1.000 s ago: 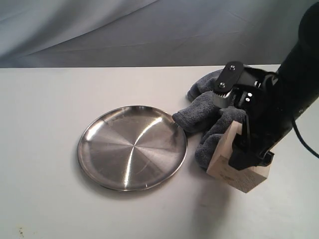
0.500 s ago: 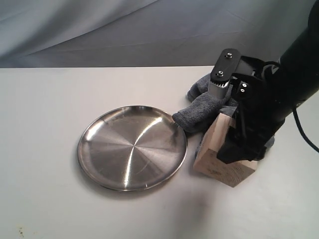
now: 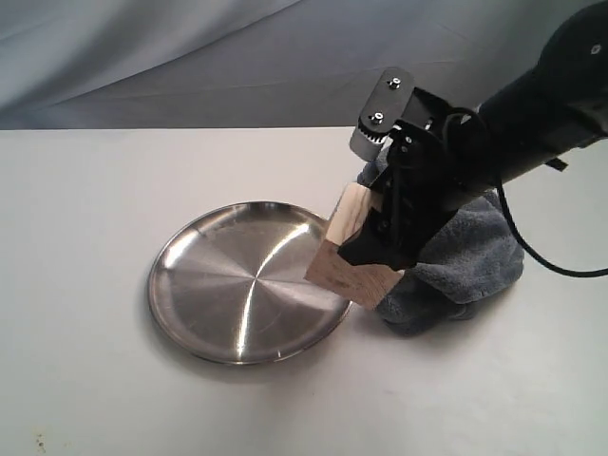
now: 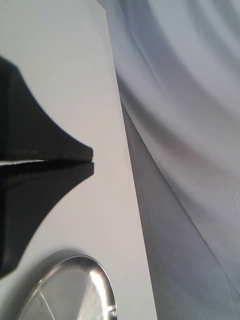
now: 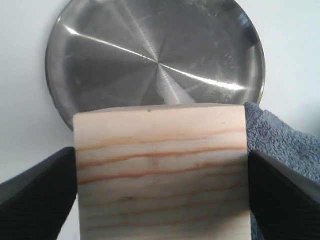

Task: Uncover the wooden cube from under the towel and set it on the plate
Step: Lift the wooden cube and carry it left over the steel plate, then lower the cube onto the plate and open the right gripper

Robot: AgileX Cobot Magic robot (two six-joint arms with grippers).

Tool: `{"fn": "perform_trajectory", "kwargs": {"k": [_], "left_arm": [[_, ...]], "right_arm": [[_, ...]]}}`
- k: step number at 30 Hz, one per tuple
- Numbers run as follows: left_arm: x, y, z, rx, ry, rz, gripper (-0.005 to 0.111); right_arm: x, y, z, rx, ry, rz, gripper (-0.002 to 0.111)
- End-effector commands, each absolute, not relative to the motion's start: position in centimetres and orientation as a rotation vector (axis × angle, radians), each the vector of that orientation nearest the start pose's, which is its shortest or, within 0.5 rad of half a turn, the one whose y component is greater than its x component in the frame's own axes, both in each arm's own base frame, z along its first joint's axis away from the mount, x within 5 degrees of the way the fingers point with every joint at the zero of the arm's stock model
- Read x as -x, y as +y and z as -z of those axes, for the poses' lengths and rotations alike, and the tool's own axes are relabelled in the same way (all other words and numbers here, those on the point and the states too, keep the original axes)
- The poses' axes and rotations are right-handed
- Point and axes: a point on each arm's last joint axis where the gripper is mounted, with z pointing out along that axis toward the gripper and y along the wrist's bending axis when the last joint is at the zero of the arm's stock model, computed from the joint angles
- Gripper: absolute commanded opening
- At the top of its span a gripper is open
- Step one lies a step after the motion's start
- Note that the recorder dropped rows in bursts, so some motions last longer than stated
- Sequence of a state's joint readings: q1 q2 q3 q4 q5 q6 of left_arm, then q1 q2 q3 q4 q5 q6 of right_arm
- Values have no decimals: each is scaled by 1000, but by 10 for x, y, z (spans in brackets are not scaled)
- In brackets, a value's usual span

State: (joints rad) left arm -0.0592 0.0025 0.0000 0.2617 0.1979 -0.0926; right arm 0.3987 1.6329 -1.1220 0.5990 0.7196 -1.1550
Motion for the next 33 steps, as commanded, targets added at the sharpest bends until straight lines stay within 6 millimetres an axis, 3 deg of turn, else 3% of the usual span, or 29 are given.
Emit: {"fn": "perform_trajectory", "kwargs": {"k": [1, 4, 10, 16, 27, 33], "left_arm": [[-56, 1, -197, -142, 1660, -113, 0], [-56, 1, -197, -142, 1660, -113, 0], [-56, 1, -197, -142, 1660, -113, 0], [-56, 1, -197, -142, 1660, -113, 0], [-56, 1, -197, -142, 1660, -113, 0], [-56, 1, -197, -142, 1660, -113, 0]], "right_arm": [[-310, 177, -237, 1368, 1995, -491, 0], [-311, 192, -229, 1404, 1923, -520, 0], [-322, 227, -214, 1401, 1863, -383, 0], [-339, 256, -204, 1348, 1895, -468, 0], [-353, 260, -160, 1341, 1986, -427, 0], [-356, 259, -160, 1294, 1994, -406, 0]]}}
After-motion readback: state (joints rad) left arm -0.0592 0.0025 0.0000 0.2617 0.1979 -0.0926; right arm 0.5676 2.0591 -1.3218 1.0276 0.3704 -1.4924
